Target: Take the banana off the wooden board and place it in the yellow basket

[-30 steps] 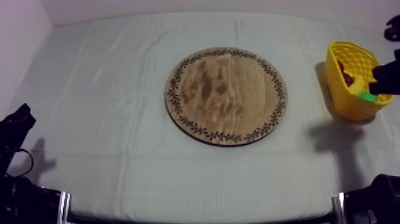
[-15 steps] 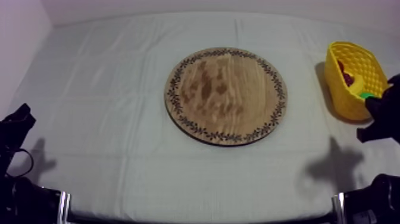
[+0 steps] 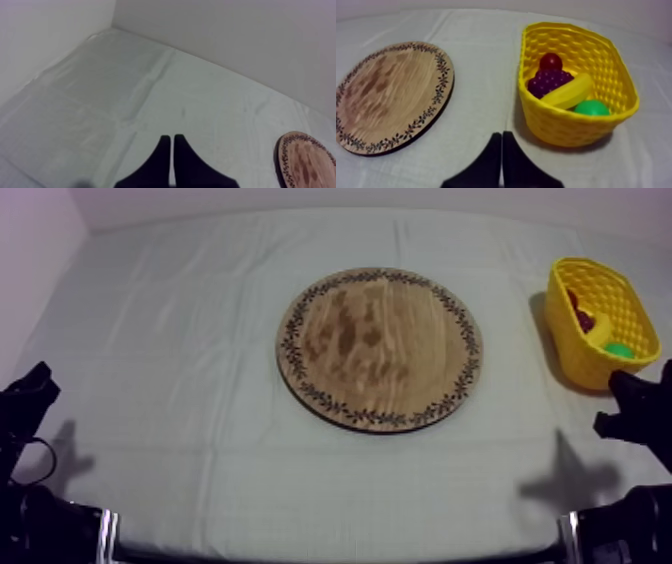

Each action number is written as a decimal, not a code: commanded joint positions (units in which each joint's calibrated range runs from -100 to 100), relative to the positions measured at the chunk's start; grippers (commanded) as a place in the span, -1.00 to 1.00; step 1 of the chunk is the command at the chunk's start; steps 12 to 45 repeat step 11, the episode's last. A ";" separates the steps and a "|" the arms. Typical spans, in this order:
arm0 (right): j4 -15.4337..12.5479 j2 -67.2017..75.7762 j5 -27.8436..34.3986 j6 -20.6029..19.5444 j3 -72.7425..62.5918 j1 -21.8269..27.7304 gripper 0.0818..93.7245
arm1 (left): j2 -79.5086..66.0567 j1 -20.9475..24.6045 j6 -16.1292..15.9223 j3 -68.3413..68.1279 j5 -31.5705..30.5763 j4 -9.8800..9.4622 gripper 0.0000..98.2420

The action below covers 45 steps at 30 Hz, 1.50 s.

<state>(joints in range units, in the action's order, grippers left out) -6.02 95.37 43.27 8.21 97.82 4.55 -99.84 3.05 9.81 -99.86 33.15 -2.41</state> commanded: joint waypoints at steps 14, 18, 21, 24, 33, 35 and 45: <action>4.45 0.32 -5.76 3.67 1.71 -3.85 -0.99 | 0.02 0.02 -0.01 -0.03 -0.01 -0.01 -1.00; 4.45 0.32 -5.76 3.67 1.71 -3.85 -0.99 | 0.02 0.02 -0.01 -0.03 -0.01 -0.01 -1.00; 4.45 0.32 -5.76 3.67 1.71 -3.85 -0.99 | 0.02 0.02 -0.01 -0.03 -0.01 -0.01 -1.00; 4.45 0.32 -5.76 3.67 1.71 -3.85 -0.99 | 0.02 0.02 -0.01 -0.03 -0.01 -0.01 -1.00; 4.45 0.32 -5.76 3.67 1.71 -3.85 -0.99 | 0.02 0.02 -0.01 -0.03 -0.01 -0.01 -1.00; 4.45 0.32 -5.76 3.67 1.71 -3.85 -0.99 | 0.02 0.02 -0.01 -0.03 -0.01 -0.01 -1.00; 4.45 0.32 -5.76 3.67 1.71 -3.85 -0.99 | 0.02 0.02 -0.01 -0.03 -0.01 -0.01 -1.00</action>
